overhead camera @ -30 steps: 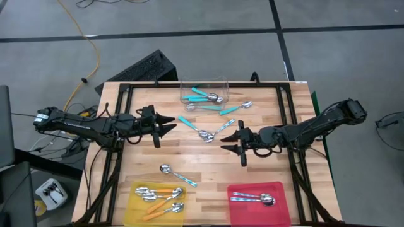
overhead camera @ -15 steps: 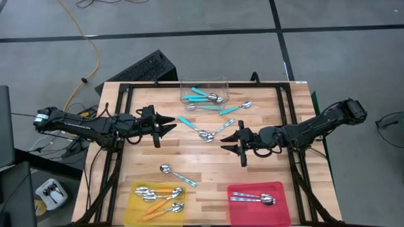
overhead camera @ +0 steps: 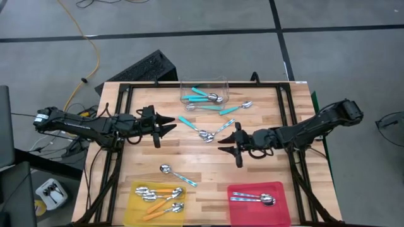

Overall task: Sort silverware by color (type)
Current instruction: Put the blue spoon into the transparent bin

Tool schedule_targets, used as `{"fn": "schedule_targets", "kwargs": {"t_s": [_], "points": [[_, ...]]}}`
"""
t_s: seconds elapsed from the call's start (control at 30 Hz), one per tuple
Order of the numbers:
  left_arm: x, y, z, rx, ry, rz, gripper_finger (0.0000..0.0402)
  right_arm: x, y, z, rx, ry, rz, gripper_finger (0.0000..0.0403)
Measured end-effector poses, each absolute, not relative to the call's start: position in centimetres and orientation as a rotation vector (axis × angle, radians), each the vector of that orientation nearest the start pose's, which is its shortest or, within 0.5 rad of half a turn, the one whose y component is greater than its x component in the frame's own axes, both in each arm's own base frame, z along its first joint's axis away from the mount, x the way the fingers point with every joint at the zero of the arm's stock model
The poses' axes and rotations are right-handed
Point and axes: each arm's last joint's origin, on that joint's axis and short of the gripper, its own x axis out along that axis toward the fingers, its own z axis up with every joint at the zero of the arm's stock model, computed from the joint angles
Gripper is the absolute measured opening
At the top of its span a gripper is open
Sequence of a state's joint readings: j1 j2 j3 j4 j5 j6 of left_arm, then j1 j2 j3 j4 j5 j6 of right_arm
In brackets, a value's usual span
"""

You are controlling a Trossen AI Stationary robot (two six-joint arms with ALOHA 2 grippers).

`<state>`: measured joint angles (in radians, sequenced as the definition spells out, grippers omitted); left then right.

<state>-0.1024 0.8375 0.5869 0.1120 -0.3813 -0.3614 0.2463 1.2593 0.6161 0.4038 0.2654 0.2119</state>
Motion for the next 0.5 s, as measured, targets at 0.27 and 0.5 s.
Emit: {"fn": "schedule_targets", "kwargs": {"t_s": [0.27, 0.5], "points": [[18.9, -0.9, 28.4, -0.325, 0.084, 0.300, 0.0136, 26.4, 5.7, 24.3, 0.189, 0.121, -0.038, 0.0143], [18.9, -0.9, 28.2, -0.319, 0.105, 0.303, 0.0136, 26.5, 5.0, 24.5, 0.202, 0.106, -0.059, 0.0143]]}}
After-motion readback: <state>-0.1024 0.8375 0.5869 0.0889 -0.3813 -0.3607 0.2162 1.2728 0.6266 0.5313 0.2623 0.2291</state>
